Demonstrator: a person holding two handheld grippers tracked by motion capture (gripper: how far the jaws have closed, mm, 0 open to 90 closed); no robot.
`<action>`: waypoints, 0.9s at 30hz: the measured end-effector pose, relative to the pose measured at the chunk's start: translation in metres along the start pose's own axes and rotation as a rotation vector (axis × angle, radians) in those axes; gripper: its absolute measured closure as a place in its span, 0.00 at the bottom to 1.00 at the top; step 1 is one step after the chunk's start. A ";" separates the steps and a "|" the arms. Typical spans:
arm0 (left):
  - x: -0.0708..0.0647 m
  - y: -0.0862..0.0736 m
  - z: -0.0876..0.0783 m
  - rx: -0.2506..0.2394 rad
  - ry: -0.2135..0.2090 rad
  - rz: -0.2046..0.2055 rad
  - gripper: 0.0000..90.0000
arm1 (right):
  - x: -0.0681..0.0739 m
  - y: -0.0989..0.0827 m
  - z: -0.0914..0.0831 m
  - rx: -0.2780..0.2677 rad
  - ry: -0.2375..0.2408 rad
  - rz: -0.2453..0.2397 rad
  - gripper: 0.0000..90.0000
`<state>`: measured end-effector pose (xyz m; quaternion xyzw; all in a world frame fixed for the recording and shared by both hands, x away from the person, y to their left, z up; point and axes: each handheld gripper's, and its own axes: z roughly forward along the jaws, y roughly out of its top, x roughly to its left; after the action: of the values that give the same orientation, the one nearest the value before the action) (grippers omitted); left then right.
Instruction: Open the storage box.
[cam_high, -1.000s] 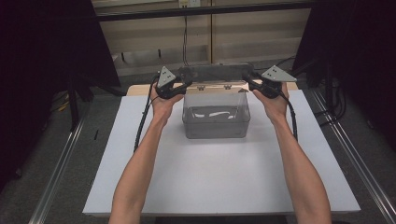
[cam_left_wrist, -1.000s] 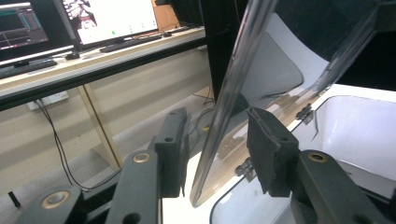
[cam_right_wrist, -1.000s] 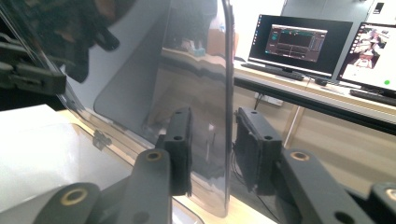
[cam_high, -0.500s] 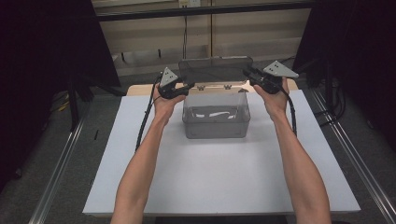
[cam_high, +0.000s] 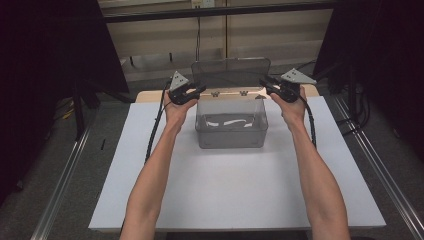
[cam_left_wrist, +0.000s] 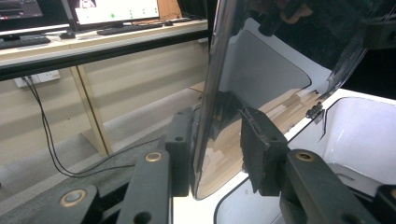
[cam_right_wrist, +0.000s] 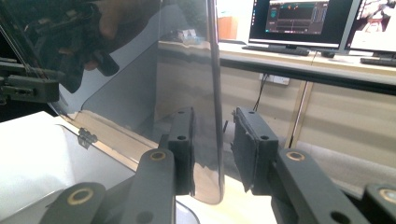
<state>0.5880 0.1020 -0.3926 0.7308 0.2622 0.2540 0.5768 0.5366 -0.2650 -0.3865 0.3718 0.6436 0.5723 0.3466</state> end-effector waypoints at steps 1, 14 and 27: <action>0.000 0.000 0.000 0.000 -0.001 -0.001 0.73 | -0.001 -0.002 0.001 0.001 0.006 0.009 0.77; 0.002 -0.002 0.001 0.014 0.008 -0.025 0.76 | -0.001 -0.017 0.012 0.027 0.015 0.060 0.81; 0.003 -0.009 0.004 0.044 0.011 -0.040 0.73 | -0.002 -0.019 0.014 0.039 -0.006 0.073 0.83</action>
<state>0.5927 0.1028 -0.4018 0.7365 0.2858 0.2406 0.5639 0.5485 -0.2617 -0.4068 0.4036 0.6394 0.5708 0.3200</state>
